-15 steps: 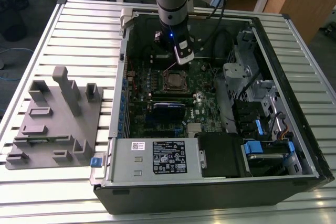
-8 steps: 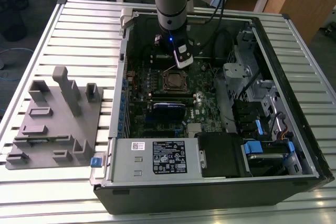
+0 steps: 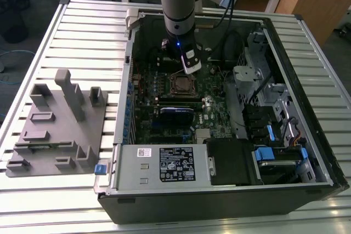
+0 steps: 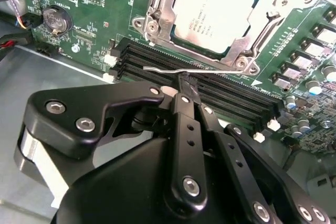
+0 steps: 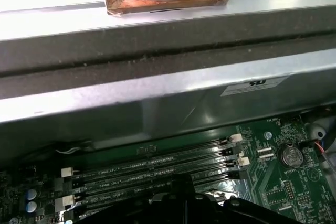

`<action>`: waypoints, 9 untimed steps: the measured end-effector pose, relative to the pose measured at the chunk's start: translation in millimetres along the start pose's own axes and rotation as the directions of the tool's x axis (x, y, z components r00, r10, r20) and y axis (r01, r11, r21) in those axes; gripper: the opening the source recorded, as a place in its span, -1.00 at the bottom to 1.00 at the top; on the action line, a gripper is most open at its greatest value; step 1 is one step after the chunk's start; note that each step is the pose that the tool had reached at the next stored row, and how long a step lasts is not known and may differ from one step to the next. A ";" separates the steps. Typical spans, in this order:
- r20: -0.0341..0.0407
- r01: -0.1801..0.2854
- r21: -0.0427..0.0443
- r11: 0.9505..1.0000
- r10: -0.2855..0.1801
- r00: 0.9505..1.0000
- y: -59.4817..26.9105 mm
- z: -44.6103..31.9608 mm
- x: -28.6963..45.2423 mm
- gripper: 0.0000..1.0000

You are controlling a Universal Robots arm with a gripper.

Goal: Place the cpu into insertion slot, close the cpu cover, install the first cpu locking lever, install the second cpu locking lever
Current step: 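Install the first cpu locking lever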

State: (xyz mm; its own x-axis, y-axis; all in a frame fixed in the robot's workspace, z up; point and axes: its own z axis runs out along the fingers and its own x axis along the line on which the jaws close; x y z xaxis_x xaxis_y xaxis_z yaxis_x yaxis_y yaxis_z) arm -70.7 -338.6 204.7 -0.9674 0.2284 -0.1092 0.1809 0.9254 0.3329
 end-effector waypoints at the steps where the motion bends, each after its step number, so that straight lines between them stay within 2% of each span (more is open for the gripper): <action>1: 0.000 0.000 0.001 1.000 0.000 1.000 -0.1 0.0 0.0 -0.79; 9: 0.001 0.000 0.001 1.000 0.000 1.000 -0.1 0.1 0.5 -0.79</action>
State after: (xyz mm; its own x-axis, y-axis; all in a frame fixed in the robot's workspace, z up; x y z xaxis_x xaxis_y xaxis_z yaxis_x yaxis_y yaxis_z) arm -71.2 -338.5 204.5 -0.9674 0.2283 -0.1097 0.1809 0.9258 0.3319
